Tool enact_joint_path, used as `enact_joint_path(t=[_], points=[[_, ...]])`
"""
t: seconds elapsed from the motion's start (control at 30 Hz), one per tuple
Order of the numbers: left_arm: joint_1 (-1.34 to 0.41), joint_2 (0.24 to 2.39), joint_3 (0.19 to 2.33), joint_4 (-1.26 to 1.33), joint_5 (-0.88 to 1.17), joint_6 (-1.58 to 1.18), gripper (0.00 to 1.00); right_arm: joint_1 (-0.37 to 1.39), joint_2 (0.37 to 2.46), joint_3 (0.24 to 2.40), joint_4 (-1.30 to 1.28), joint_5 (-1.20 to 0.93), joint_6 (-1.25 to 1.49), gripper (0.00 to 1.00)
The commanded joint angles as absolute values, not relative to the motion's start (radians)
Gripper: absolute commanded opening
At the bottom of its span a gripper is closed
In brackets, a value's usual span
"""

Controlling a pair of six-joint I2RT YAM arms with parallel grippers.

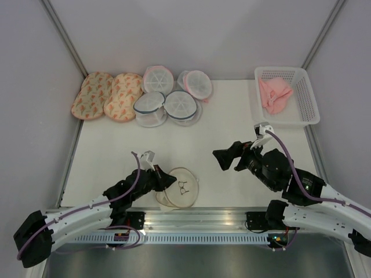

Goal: Unzip the laundry bag and remove the bra

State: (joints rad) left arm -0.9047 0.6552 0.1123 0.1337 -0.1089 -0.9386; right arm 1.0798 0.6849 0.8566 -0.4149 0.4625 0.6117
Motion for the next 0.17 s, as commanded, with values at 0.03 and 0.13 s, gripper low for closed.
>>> enact_joint_path(t=[0.03, 0.13], points=[[-0.904, 0.702, 0.147, 0.225, -0.066, -0.879, 0.02, 1.080, 0.605, 0.818, -0.442, 0.443, 0.646, 0.98], [-0.904, 0.726, 0.149, 0.242, -0.060, -0.879, 0.02, 1.078, 0.585, 0.821, -0.446, 0.437, 0.643, 0.98]])
